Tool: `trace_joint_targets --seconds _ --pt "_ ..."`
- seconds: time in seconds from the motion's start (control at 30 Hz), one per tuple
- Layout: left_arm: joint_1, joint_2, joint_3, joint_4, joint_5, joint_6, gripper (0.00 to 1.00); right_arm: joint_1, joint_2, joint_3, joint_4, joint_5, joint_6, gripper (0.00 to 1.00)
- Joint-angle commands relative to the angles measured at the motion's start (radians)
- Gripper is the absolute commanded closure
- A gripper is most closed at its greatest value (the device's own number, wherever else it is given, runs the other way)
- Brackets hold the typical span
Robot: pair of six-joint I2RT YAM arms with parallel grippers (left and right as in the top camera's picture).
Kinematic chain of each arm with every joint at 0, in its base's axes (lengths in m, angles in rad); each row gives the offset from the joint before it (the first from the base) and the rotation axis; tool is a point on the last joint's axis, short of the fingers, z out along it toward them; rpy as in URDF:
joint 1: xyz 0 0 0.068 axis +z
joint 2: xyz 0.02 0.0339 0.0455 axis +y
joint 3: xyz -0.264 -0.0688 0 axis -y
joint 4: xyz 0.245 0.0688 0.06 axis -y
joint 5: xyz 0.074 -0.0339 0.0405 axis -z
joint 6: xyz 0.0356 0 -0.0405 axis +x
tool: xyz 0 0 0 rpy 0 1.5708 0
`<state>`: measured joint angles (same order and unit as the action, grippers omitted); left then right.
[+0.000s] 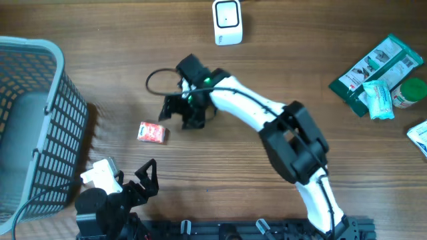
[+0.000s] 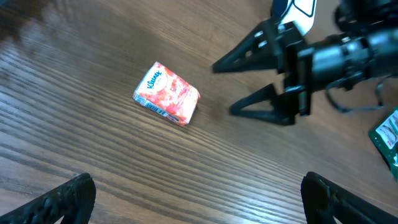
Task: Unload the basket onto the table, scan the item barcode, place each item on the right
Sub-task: 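Reach the right gripper to the red Kleenex pack and grasp it, then lift the Kleenex pack up to the scanner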
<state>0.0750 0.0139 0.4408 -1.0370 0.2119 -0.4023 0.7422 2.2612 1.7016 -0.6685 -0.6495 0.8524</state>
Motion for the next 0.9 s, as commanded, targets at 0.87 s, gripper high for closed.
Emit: trace_joint_targets --seconds 0.87 --pt "0.006 -0.007 0.000 0.003 0.016 -0.005 0.00 0.158 0.050 -0.008 0.090 0.284 0.222 0.34"
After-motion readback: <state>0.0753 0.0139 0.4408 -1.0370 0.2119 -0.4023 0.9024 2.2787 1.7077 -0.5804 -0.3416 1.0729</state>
